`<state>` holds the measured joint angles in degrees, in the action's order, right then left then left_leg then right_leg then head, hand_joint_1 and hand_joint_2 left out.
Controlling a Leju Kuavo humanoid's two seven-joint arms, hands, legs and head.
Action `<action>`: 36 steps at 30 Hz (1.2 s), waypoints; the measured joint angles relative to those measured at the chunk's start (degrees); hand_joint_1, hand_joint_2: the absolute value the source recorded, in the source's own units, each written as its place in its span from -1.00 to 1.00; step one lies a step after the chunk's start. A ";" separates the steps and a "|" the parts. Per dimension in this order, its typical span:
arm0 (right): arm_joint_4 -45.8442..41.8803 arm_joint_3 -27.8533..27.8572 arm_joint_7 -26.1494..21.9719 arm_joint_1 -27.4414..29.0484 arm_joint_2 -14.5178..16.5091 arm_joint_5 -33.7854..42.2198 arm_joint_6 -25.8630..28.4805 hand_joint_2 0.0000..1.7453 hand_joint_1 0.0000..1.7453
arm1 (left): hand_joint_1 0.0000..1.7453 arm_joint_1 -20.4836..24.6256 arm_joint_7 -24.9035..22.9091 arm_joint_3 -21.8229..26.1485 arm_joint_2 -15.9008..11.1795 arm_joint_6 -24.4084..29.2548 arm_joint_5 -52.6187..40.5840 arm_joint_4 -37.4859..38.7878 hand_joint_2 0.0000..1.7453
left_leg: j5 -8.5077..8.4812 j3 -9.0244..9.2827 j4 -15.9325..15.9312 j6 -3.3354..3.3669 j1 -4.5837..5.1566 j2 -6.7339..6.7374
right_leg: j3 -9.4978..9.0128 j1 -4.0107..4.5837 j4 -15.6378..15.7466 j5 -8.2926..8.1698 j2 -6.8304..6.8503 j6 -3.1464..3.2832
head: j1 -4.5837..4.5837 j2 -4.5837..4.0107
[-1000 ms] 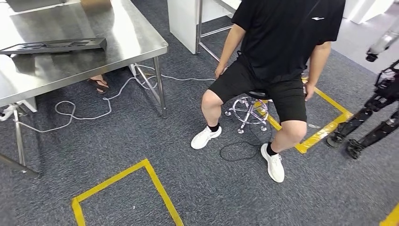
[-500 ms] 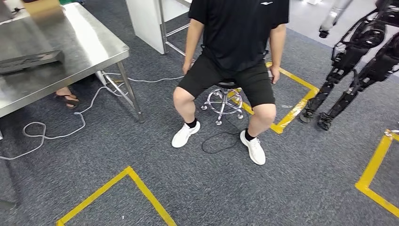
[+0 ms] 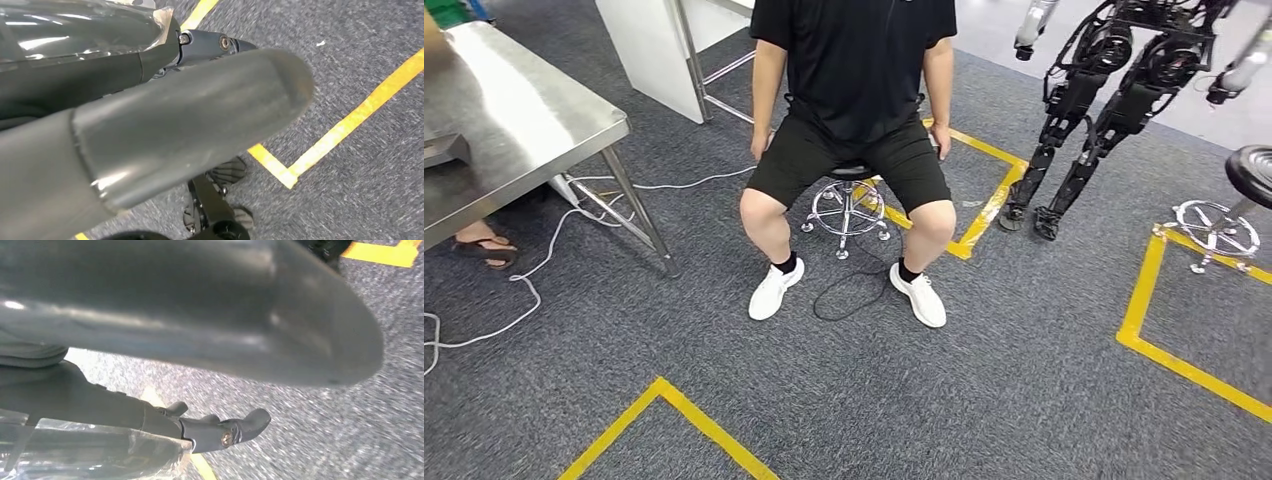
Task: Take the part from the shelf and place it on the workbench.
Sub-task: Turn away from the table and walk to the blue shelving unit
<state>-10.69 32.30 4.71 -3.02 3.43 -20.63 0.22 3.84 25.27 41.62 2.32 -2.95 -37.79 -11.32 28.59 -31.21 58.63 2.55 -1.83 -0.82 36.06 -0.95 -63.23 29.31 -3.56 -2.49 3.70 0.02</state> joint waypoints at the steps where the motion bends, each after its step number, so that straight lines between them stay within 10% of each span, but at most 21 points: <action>1: 0.00 0.00 -0.03 -0.13 0.01 -0.01 0.01 -1.00 -1.00 | -1.00 -0.07 -0.10 0.11 -0.03 0.02 -0.08 0.00 -1.00 | -0.06 -0.03 -0.09 0.18 0.11 0.88 | 1.91 0.03 -3.76 1.78 1.58 0.15 | 0.10 0.00; 4: 0.00 0.00 -0.05 -0.16 -0.10 -0.09 0.21 -1.00 -1.00 | -1.00 -0.16 -0.37 0.29 -0.04 0.04 -0.32 0.00 -1.00 | -0.04 -0.19 -0.07 0.20 0.28 3.34 | 5.37 -0.13 -11.26 4.34 2.82 -0.42 | 0.18 0.00; 8: -0.02 0.00 -0.05 -0.16 -0.23 -0.46 0.35 -1.00 -1.00 | -1.00 -0.14 -0.61 0.33 0.11 0.04 -0.41 0.00 -1.00 | 0.34 0.23 -0.05 -0.46 0.44 5.94 | -2.17 -0.11 2.01 -0.41 6.67 -1.58 | 0.22 0.00; 10: -0.02 0.00 -0.09 -0.38 -0.25 -0.68 0.35 -1.00 -1.00 | -1.00 -0.13 -0.72 0.37 0.13 0.04 -0.44 0.00 -1.00 | 0.81 0.77 -0.06 -1.28 0.74 7.11 | -3.78 0.31 5.44 -1.69 8.21 -0.83 | 0.15 0.00; 12: -0.02 0.00 -0.14 -0.32 -0.32 -0.85 0.35 -1.00 -1.00 | -1.00 0.08 -0.81 0.39 0.23 0.04 -0.48 0.00 -1.00 | 1.12 1.35 -0.25 -2.06 0.66 8.12 | -3.72 0.39 5.53 -2.08 6.98 0.12 | 0.05 0.00; 16: -0.02 0.00 -0.18 -0.18 -0.38 -1.01 0.34 -1.00 -1.00 | -1.00 -0.01 -1.02 0.44 0.39 0.11 -0.61 0.00 -1.00 | 6.43 -1.46 7.26 -2.82 0.16 2.38 | -4.08 -0.58 6.03 -2.77 4.26 2.08 | -0.32 0.00; 19: -0.02 0.00 -0.24 -0.19 -0.38 -1.24 0.32 -1.00 -1.00 | -1.00 -0.41 -1.39 0.57 0.34 0.38 -0.74 0.01 -1.00 | 9.84 -5.98 16.42 -2.74 0.16 0.69 | -4.09 -0.19 5.96 -2.79 1.83 2.50 | -0.37 0.00; 23: -0.02 0.00 -0.25 -0.19 -0.35 -1.81 0.33 -1.00 -1.00 | -1.00 -0.49 -1.76 0.78 0.32 0.76 -0.92 0.03 -1.00 | 2.43 -2.17 5.88 -2.69 -0.48 -2.05 | -4.04 -0.03 5.16 -2.54 -1.59 2.12 | -0.38 0.00; 25: -0.02 0.00 -0.25 -0.28 -0.35 -1.90 0.35 -1.00 -1.00 | -1.00 -0.52 -1.95 0.86 0.33 0.85 -1.05 0.08 -1.00 | 1.05 -0.92 2.05 -2.40 -0.53 -4.06 | -3.26 0.18 4.60 -2.38 -2.95 1.43 | -0.36 0.00; 27: -0.02 0.00 -0.25 -0.05 -0.38 -1.92 0.38 -1.00 -1.00 | -1.00 -0.40 -2.03 0.87 0.38 0.88 -1.12 0.08 -1.00 | 1.00 -0.92 1.71 -1.65 -0.08 -3.25 | -2.40 0.26 4.64 -2.58 -4.15 0.58 | -0.36 0.00; 30: -0.01 -0.01 -0.28 0.25 -0.34 -1.99 0.39 -1.00 -1.00 | -1.00 -0.19 -2.20 0.90 0.49 1.08 -1.26 0.05 -1.00 | 0.38 -0.41 0.73 -0.14 0.03 -1.03 | -0.50 0.25 1.36 -1.06 -1.04 0.16 | -0.21 0.00; 34: -0.02 -0.02 -0.49 0.08 -0.21 -2.08 0.39 -1.00 -1.00 | -1.00 -0.29 -2.46 0.94 0.45 1.76 -1.49 0.05 -1.00 | 0.40 -0.26 0.51 0.33 0.40 2.41 | 5.97 -0.01 -11.40 3.86 2.75 0.02 | -0.03 0.00; 36: -0.01 -0.02 -0.52 0.24 -0.20 -2.13 0.40 -1.00 -1.00 | -1.00 -0.25 -2.49 0.94 0.49 2.27 -1.75 0.04 -1.00 | 0.53 -0.15 0.52 0.17 0.42 3.80 | 4.38 -0.34 -8.67 2.31 3.35 -0.96 | -0.01 0.00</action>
<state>-10.70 32.28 4.19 -2.77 3.22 -22.76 0.62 3.59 22.78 42.56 2.81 -0.68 -39.54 -11.28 29.12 -31.36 59.15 2.72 -1.41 2.98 40.45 -1.29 -71.90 31.62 -0.21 -3.46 3.69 0.02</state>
